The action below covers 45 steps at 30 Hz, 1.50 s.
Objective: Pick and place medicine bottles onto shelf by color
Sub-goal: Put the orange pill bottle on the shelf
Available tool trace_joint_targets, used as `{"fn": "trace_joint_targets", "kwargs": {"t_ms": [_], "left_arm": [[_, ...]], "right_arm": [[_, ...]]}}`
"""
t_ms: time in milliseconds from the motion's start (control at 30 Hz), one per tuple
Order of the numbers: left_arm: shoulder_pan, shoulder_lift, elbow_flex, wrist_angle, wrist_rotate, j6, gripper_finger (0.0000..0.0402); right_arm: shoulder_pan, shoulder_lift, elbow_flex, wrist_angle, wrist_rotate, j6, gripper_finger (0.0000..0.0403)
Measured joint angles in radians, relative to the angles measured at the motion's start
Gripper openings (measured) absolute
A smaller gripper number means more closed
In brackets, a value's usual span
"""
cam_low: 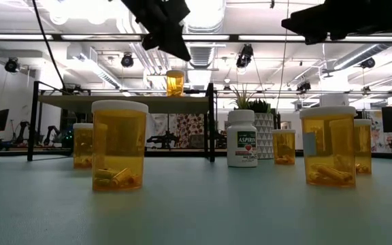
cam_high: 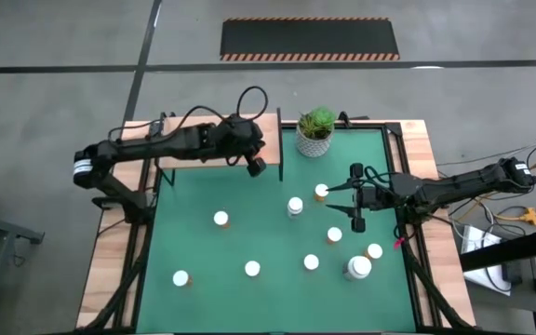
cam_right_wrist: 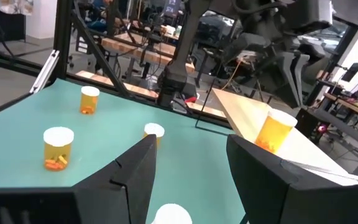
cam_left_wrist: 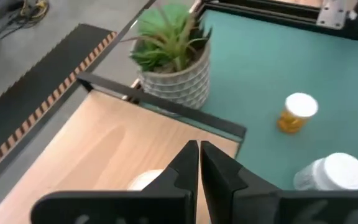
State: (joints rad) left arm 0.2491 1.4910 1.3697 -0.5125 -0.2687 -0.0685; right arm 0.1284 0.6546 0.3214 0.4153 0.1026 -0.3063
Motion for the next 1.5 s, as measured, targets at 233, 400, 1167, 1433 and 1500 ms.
{"fn": "trace_joint_targets", "kwargs": {"t_ms": [233,400,1167,1433,1500], "left_arm": [[0.004,-0.011,-0.003,-0.028,0.001,0.005,0.0],[0.011,-0.003,-0.035,-0.031,-0.028,0.006,0.0],[0.012,-0.007,-0.05,-0.152,-0.254,-0.003,0.0],[0.013,-0.014,-0.022,-0.311,-0.323,-0.082,0.0],[0.013,-0.023,-0.021,-0.357,-0.327,-0.112,0.0]], "right_arm": [[0.0,0.001,0.0,-0.01,0.002,0.01,0.0187],[0.0,0.001,0.0,-0.011,0.002,0.019,0.0187],[0.0,0.001,0.0,-0.015,0.002,0.018,0.0187],[0.0,0.001,0.0,-0.017,0.002,0.018,0.0187],[0.0,0.001,0.0,-0.017,0.002,0.021,0.0187]]}}
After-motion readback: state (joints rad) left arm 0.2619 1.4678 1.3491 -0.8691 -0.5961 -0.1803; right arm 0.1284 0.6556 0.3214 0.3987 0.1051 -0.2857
